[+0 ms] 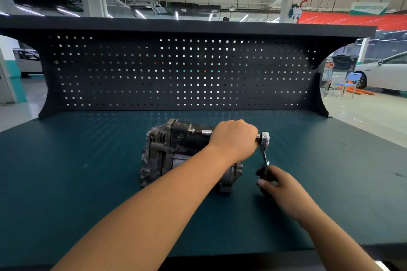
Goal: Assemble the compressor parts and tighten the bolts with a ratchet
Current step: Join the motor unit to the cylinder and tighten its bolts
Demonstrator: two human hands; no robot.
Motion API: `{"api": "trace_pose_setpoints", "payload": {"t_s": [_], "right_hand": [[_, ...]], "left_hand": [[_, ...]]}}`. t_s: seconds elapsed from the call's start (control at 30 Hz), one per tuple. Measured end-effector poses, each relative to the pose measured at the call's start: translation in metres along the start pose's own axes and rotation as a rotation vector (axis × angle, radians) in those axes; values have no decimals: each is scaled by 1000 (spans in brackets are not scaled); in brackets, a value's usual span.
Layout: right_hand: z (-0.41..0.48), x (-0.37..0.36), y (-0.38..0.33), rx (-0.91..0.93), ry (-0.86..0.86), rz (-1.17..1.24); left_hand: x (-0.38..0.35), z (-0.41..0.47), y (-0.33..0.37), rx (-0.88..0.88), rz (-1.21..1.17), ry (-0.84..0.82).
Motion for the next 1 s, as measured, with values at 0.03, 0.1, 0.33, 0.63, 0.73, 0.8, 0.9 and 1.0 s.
{"api": "trace_pose_setpoints", "payload": {"t_s": [0.03,0.1,0.33,0.63,0.73,0.8,0.9,1.0], "right_hand": [[-1,3,-2,8,19,-15],[-9,1,-5,13,-37,-16],[-61,1,-50,0,-266,507],[-63,26,-94,-57,-203,681],[-66,22,-78,-39,-173,516],[-67,7,-60,-55,-213,485],[-47,5,-27,-33,-41,260],[-30,9,-5,-28,85,99]], "left_hand": [[0,0,0,2,-8,2],[-1,1,0,-4,-7,6],[-6,-8,4,-68,71,60],[-2,-5,1,-12,37,16],[-2,-1,-1,8,32,-1],[-3,2,-2,13,9,-20],[-2,3,-2,8,-21,-54],[-1,2,-2,8,-44,-85]]}}
Point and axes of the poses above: each hand's wrist, its own z-axis towards the middle knuckle, its own x-axis out of the back of the hand, y = z × x, the point moved 9 cm from there along z, towards the middle knuckle, and after that the axes turned 4 degrees about -x, right-handed, at the moved point
